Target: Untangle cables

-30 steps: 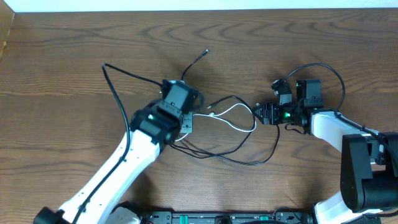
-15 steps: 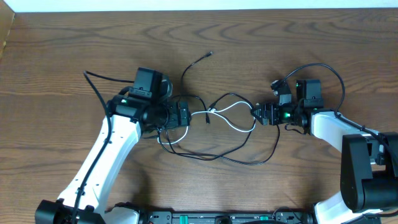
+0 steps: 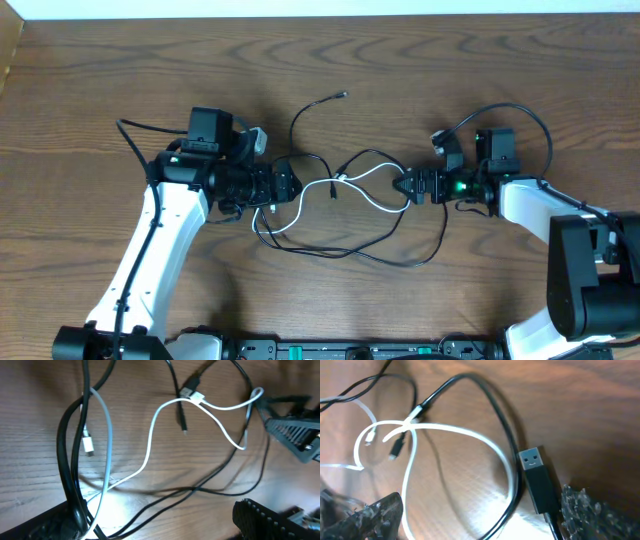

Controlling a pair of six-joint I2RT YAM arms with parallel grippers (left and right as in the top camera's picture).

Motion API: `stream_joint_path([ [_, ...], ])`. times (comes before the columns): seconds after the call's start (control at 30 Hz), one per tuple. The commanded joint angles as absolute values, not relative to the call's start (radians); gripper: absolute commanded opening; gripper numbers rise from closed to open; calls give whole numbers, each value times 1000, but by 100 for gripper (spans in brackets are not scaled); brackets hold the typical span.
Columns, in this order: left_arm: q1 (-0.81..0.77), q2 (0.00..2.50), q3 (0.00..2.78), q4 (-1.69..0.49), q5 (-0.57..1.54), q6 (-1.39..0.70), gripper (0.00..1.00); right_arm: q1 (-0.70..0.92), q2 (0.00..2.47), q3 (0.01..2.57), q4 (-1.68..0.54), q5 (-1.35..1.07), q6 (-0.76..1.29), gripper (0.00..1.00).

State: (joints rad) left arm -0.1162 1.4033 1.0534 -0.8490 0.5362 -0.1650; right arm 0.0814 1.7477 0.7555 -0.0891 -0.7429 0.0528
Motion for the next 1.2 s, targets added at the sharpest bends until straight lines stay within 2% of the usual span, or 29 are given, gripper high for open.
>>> stream_joint_path([
  [0.0,-101,1411,1057,-856,662,-59,98,105,1799,712,-119,-750,80,99],
  [0.13,-101,1411,1057,-859,764,30,98,131,1799,712,-120,-815,80,99],
  [0.23,-101,1411,1057,-857,764,43,98,146,1799,712,-115,-825,73,99],
  [0.3,-101,1411,1057,-852,715,49,98,151,1799,712,-101,-817,70,99],
  [0.43,-101,1411,1057,-858,582,48,99,152,1784,736,-87,-823,154,90],
  [0.63,-101,1412,1055,-859,489,47,99,153,1660,804,-159,-704,232,90],
  [0.77,-101,1412,1055,-859,368,-33,99,154,1565,808,-205,-601,307,92],
  [0.97,-101,1413,1050,-831,268,-115,99,155,1516,808,-464,-392,439,94],
  [1.17,-101,1422,1050,-772,268,-146,99,163,1519,807,-738,-388,445,99],
])
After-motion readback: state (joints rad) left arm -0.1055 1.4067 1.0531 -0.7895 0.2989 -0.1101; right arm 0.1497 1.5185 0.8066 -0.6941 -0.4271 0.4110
